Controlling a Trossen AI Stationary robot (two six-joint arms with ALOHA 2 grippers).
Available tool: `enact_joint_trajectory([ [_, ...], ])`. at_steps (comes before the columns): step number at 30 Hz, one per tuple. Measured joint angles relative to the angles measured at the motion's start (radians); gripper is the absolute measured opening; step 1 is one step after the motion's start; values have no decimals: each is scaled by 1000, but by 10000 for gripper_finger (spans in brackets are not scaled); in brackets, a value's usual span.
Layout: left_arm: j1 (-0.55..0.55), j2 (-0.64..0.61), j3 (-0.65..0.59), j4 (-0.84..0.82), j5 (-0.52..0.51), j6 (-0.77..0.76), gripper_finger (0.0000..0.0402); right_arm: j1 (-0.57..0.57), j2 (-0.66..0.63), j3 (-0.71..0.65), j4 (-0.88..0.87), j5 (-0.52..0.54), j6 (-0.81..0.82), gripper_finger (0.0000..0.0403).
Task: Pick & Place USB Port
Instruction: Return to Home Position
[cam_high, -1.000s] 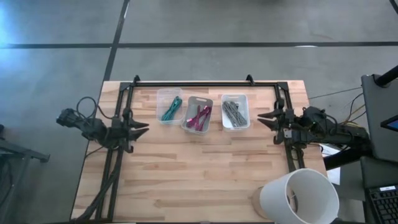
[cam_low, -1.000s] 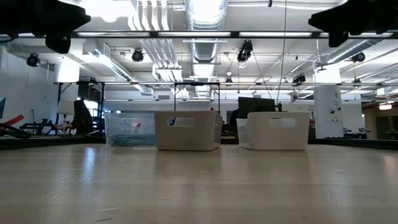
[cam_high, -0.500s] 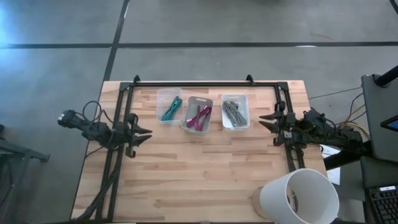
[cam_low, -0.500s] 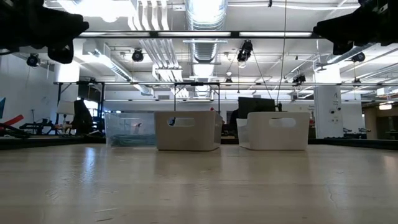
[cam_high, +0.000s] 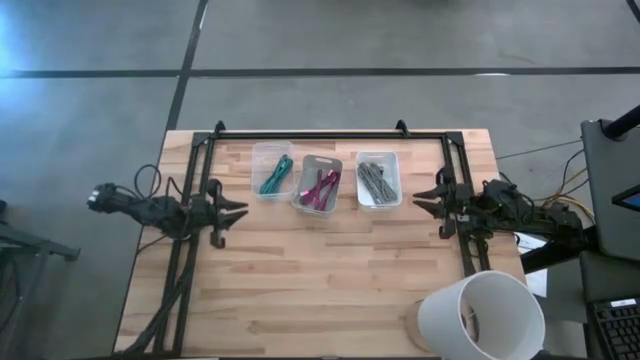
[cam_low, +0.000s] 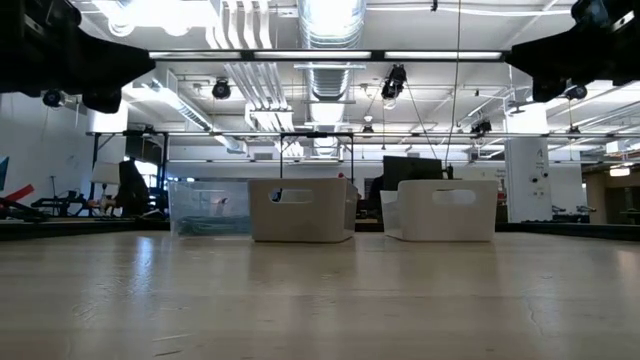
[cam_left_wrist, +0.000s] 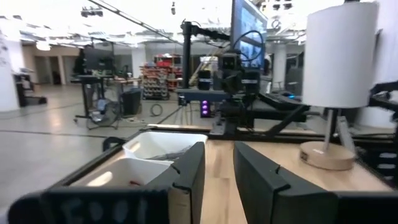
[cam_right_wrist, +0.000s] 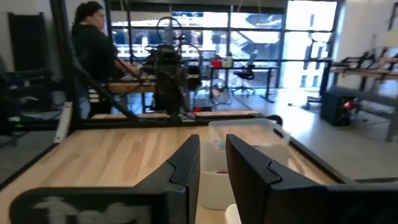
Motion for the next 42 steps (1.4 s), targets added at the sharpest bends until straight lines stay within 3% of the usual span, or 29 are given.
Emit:
enact_joint_trajectory([
  [9,59,0,-1,-10,-26,85,90,0,0,-67,10,-73,89,74],
  [14,59,0,-1,-20,-38,96,90,0,0,-135,123,-74,78,83],
  [25,59,0,-2,-23,-38,91,90,0,6,-135,92,-69,94,90],
  [42,59,0,-3,-23,-37,91,90,0,16,-135,90,-67,75,70],
])
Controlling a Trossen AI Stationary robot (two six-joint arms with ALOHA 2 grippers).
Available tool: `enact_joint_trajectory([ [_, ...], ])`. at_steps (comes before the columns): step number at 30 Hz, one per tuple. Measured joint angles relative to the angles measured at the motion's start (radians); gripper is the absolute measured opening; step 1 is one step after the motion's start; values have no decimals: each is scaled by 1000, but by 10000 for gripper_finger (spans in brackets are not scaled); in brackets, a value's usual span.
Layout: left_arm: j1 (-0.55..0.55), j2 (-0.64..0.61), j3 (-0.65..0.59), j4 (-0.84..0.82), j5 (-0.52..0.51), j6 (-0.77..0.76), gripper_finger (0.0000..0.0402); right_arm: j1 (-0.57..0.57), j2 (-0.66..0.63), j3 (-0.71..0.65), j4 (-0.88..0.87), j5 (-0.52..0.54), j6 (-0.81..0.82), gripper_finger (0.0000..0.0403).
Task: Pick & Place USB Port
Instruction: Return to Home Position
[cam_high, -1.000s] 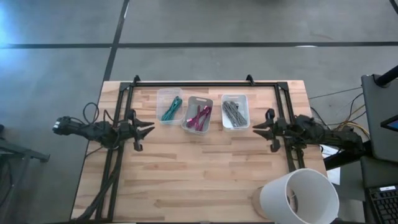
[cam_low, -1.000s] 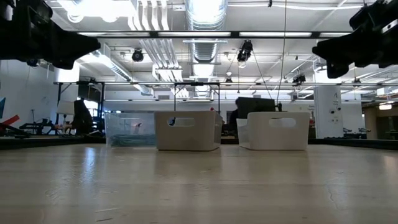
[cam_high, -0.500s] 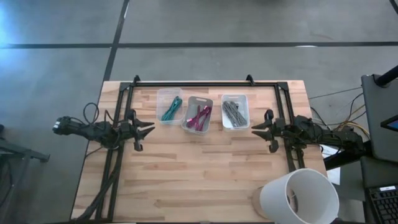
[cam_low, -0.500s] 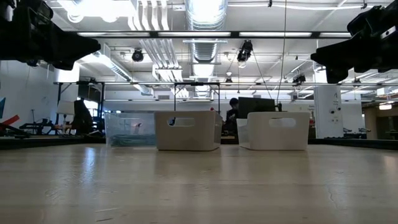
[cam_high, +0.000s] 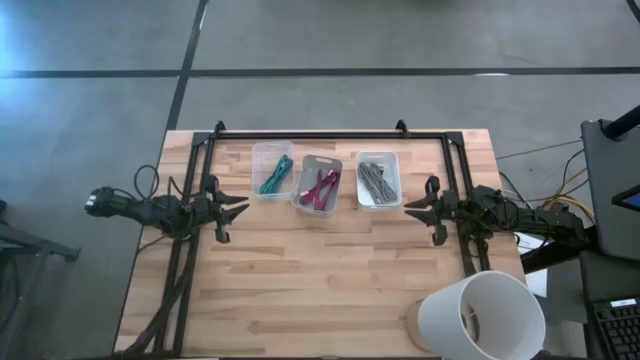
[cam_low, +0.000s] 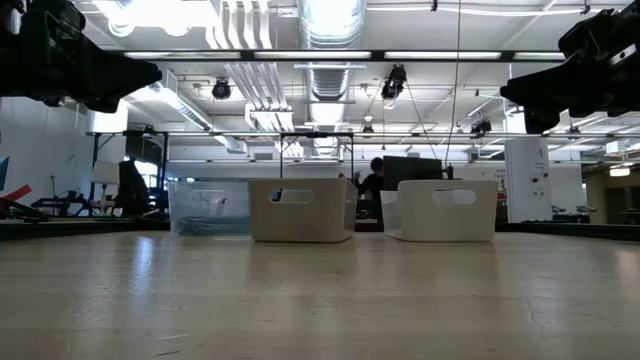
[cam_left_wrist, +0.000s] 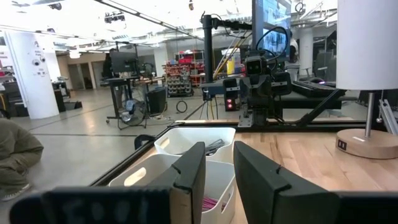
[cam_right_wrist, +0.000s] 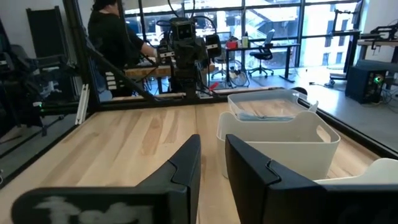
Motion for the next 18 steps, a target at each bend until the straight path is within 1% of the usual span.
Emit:
enact_joint_trajectory([
  [13,0,0,0,0,0,0,90,0,0,0,0,0,1,89],
  [18,0,0,0,0,0,0,90,0,0,0,0,0,2,86],
])
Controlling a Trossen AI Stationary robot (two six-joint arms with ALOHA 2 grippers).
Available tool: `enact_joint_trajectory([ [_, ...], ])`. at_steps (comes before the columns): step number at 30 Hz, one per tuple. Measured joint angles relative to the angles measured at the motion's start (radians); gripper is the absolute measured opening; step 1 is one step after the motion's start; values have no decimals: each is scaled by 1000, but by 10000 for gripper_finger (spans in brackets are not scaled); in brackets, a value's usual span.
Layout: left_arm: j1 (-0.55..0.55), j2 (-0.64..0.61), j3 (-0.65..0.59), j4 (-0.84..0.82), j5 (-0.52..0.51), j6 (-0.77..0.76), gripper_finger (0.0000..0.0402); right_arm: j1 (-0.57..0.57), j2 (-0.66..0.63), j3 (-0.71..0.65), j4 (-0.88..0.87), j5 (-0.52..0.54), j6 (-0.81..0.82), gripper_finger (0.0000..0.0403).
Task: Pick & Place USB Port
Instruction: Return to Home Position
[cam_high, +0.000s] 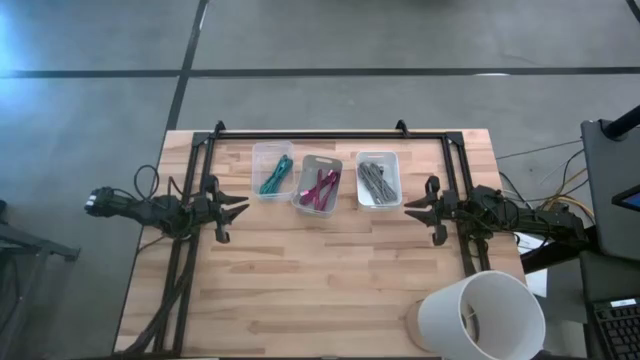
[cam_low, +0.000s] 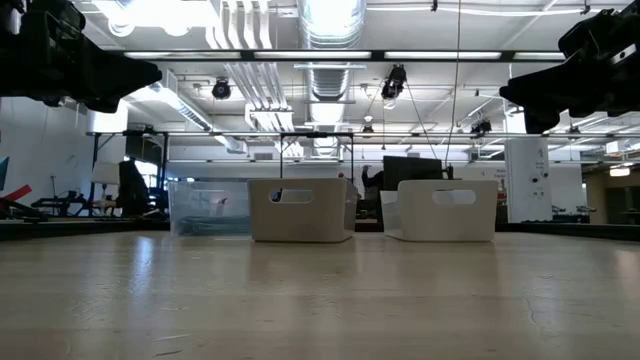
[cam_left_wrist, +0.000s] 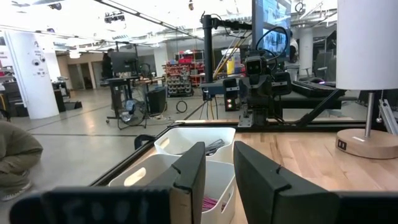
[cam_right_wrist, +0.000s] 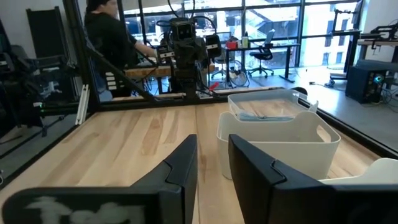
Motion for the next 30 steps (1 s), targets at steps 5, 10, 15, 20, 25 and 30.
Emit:
enact_joint_trajectory([
  [5,0,0,0,0,0,0,90,0,0,0,0,0,0,76],
  [10,0,0,0,0,0,0,90,0,0,0,0,0,0,68],
  [15,0,0,0,0,0,0,90,0,0,0,0,0,0,73],
  [20,0,0,0,0,0,0,90,0,0,0,0,0,0,81],
  [25,0,0,0,0,0,0,90,0,0,0,0,0,0,87],
  [30,0,0,0,0,0,0,90,0,0,0,0,0,0,88],
])
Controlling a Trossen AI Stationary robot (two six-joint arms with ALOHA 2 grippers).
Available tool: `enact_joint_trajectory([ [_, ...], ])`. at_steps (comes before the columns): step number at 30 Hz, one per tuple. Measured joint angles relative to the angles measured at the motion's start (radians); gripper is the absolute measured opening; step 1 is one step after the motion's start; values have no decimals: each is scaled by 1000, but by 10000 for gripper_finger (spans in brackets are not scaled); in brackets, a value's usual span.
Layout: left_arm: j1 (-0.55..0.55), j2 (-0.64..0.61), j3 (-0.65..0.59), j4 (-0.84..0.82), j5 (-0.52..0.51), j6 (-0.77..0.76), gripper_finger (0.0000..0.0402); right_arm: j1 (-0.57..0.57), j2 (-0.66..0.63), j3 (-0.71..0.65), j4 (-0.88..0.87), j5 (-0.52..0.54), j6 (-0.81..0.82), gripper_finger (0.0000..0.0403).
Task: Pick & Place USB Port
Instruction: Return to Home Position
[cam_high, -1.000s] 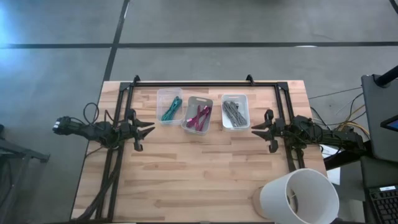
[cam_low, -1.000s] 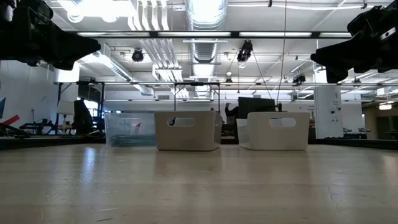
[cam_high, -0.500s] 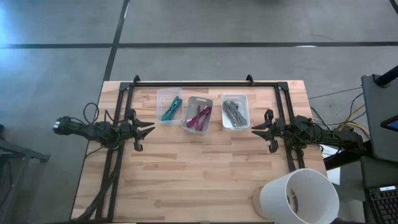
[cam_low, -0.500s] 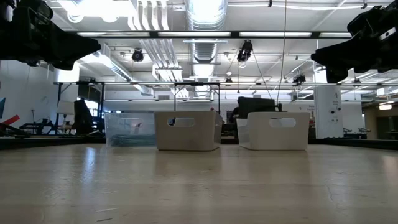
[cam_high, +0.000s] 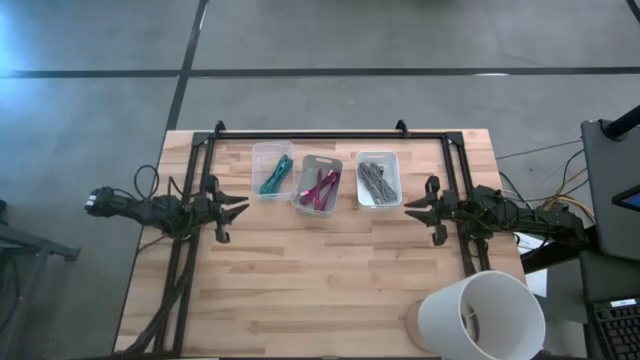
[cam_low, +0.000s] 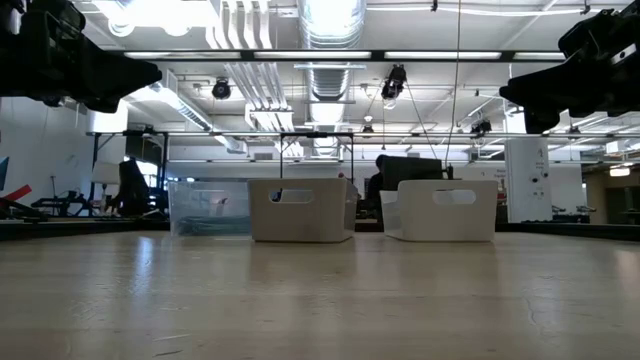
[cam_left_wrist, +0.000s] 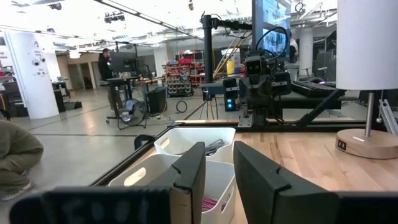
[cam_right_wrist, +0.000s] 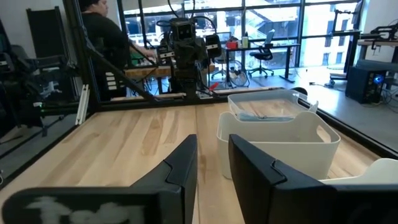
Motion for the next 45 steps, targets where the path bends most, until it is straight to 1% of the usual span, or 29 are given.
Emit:
enact_joint_trajectory([
  [11,0,0,0,0,0,0,90,0,0,0,0,0,-2,68],
  [30,0,0,0,0,0,0,90,0,0,0,0,0,0,89],
  [45,0,0,0,0,0,0,90,0,0,0,0,0,-2,68],
])
